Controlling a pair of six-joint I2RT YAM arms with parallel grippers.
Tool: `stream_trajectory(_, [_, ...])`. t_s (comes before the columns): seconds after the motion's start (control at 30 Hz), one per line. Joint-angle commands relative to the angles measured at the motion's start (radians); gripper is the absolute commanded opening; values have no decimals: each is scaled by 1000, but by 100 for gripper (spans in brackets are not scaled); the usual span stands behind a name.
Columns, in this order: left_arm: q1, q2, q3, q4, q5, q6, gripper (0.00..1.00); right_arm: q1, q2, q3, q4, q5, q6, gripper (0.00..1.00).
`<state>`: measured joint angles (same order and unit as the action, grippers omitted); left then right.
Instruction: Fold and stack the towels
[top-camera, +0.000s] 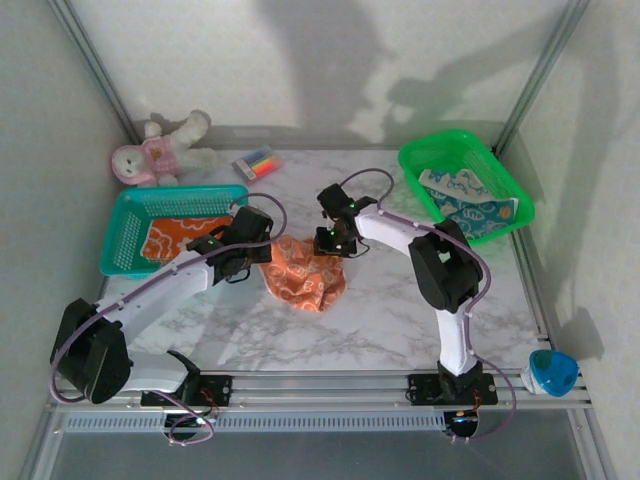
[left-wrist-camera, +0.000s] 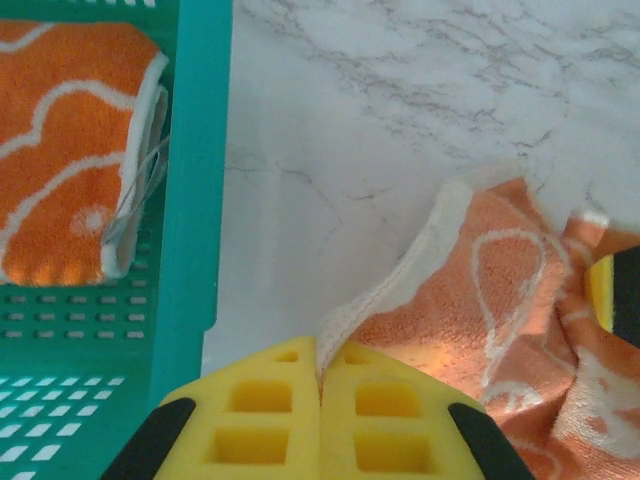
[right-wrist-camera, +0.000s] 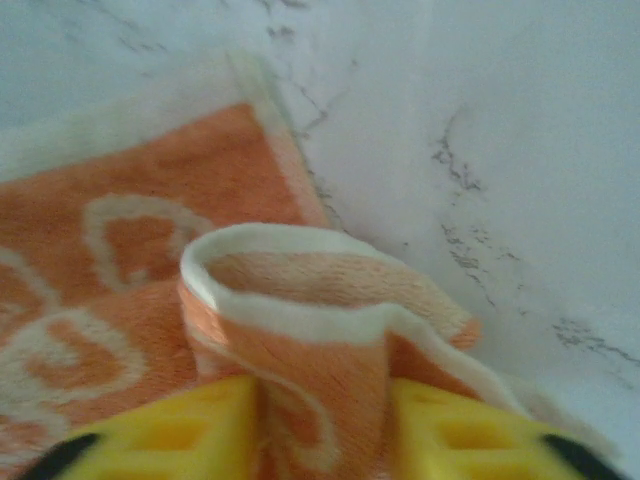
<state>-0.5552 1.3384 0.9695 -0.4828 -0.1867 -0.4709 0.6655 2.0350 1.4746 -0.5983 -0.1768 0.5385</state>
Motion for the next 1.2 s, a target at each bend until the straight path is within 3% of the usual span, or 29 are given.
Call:
stream_trajectory(0.0, [-9, 39, 128, -34, -68, 46, 0, 1, -68, -37, -2, 21, 11, 11])
stream_trajectory(0.2, [-29, 158, 487, -138, -134, 142, 0, -25, -297, -136, 54, 136, 34, 1])
stream_trajectory(0.33, [-76, 172, 603, -164, -176, 176, 0, -32, -463, -249, 71, 176, 36, 0])
stream_trajectory(0.43, [-100, 109, 521, -145, -170, 154, 0, -20, -537, -413, 112, 109, 82, 2])
stream_trajectory(0.5, [-104, 41, 396, -117, -142, 112, 0, 5, -555, -535, 163, 68, 119, 9])
stream_trajectory(0.6, [-106, -48, 193, -93, -97, 43, 0, 37, -550, -622, 178, 89, 147, 24])
stream_trajectory(0.67, [-106, -99, 71, -83, -75, 12, 0, 39, -559, -641, 174, 108, 156, 45])
stream_trajectory(0.87, [-109, -221, -165, -61, -40, -39, 0, 38, -526, -514, 109, 143, 79, 48])
stream_trajectory(1.17, [-106, -208, -215, -11, -31, -54, 0, 40, -238, -112, 56, 75, -12, 45])
